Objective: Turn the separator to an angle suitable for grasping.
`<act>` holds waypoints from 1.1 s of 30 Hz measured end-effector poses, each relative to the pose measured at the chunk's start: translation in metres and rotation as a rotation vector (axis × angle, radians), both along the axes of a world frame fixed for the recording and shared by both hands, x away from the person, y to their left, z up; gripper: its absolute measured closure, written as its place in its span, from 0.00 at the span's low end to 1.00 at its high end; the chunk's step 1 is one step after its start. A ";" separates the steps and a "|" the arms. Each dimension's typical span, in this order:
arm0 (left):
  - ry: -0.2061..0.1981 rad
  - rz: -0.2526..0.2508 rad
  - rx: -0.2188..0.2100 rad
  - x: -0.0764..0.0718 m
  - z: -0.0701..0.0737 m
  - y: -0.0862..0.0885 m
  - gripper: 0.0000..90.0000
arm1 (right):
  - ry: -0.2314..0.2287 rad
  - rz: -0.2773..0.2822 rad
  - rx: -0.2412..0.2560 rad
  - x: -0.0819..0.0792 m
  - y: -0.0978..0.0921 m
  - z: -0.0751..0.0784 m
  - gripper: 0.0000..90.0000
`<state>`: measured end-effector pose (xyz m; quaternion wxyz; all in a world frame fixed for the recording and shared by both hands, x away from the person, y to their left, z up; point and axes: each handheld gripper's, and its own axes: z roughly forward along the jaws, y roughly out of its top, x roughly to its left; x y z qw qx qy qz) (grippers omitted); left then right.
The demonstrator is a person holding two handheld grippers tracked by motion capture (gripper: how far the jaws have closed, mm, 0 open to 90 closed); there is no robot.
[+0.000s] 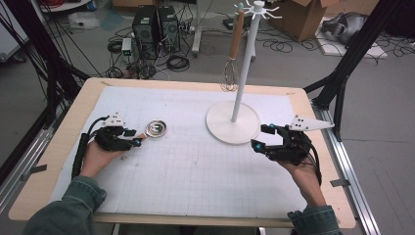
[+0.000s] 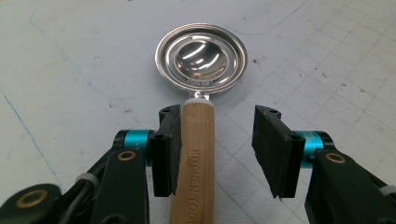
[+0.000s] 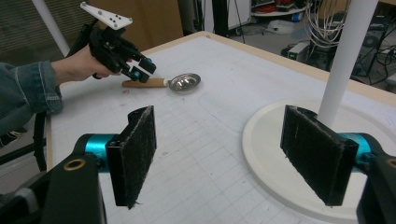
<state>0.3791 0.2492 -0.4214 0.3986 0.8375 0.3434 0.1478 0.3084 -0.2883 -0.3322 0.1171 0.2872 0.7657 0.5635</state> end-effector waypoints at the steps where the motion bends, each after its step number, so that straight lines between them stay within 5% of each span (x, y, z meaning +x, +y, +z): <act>1: 0.005 -0.001 0.002 0.001 -0.001 0.001 0.59 | 0.003 0.001 -0.004 0.000 0.000 0.000 0.29; 33: 0.033 0.018 0.041 0.016 -0.020 -0.005 0.70 | 0.015 0.025 -0.041 0.002 0.011 -0.007 0.29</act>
